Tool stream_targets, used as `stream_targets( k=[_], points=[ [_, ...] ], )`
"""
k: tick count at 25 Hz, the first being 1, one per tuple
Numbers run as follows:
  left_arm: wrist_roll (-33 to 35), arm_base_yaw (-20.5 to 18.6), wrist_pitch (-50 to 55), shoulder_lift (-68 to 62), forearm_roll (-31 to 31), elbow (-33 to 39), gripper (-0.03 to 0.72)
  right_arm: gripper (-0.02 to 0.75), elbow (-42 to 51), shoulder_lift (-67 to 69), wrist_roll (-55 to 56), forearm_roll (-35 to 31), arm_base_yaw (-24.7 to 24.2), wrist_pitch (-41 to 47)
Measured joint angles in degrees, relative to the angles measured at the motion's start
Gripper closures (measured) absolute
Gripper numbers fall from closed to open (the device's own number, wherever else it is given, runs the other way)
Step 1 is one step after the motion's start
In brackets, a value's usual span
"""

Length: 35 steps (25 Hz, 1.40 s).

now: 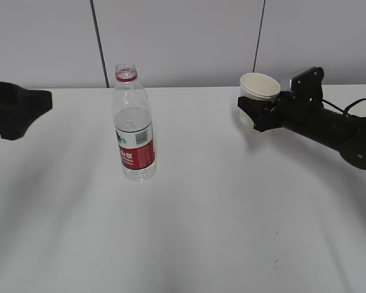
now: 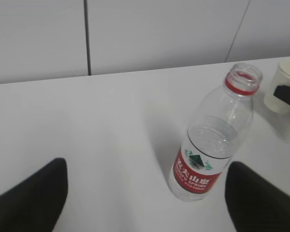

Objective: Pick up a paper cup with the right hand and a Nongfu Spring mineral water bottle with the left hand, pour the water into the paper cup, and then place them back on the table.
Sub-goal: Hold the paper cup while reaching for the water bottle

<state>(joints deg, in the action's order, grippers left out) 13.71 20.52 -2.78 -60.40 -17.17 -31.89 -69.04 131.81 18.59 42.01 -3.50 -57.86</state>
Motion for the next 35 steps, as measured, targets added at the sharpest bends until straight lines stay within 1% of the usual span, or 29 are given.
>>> stream_targets(
  k=[5, 8, 11, 14, 18, 21, 23, 27, 31, 35],
  points=[
    [-0.7, 5.7, -10.6, -4.8, -0.6, 5.3, 0.097, 0.255, 0.0, -2.7, 1.2, 2.4, 0.0, -0.1],
    [-3.8, 8.8, -18.3, -7.0, -0.8, 9.5, 0.097, 0.255, 0.0, -3.3, 1.9, 3.8, 0.0, -0.1],
    [-7.6, 11.0, -26.9, -9.9, -0.9, 12.9, 0.097, 0.255, 0.0, -3.3, 3.2, 4.7, 0.0, 0.0],
    [-9.6, 12.4, -35.4, -14.7, -0.7, 14.2, 0.097, 0.255, 0.0, -3.3, 4.2, 5.5, 0.0, 0.1],
    [-14.4, 12.8, -46.5, -24.4, 3.7, 14.3, 0.097, 0.255, 0.0, -3.3, 6.8, 8.2, 0.0, 0.2],
    [-18.2, 12.9, -57.4, -32.6, 6.4, 14.3, 0.097, 0.255, 0.0, -3.3, 7.8, 9.7, 0.0, 0.2],
    [-18.9, 12.9, -61.3, -38.5, 7.8, 13.7, 0.097, 0.255, 0.0, -3.3, 8.5, 10.0, 0.5, 0.2],
    [-19.2, 12.9, -61.8, -47.9, 11.6, 10.5, 0.078, 0.255, 0.0, -3.3, 8.8, 10.3, 1.7, 0.5],
    [-19.3, 15.3, -62.1, -52.3, 11.8, 5.0, 0.045, 0.255, 0.0, -3.3, 8.8, 10.7, 3.2, 1.8],
    [-19.3, 15.1, -62.5, -53.7, 10.6, -0.4, 0.038, 0.255, 0.0, -3.3, 8.8, 10.8, 3.4, 2.6]
  ],
)
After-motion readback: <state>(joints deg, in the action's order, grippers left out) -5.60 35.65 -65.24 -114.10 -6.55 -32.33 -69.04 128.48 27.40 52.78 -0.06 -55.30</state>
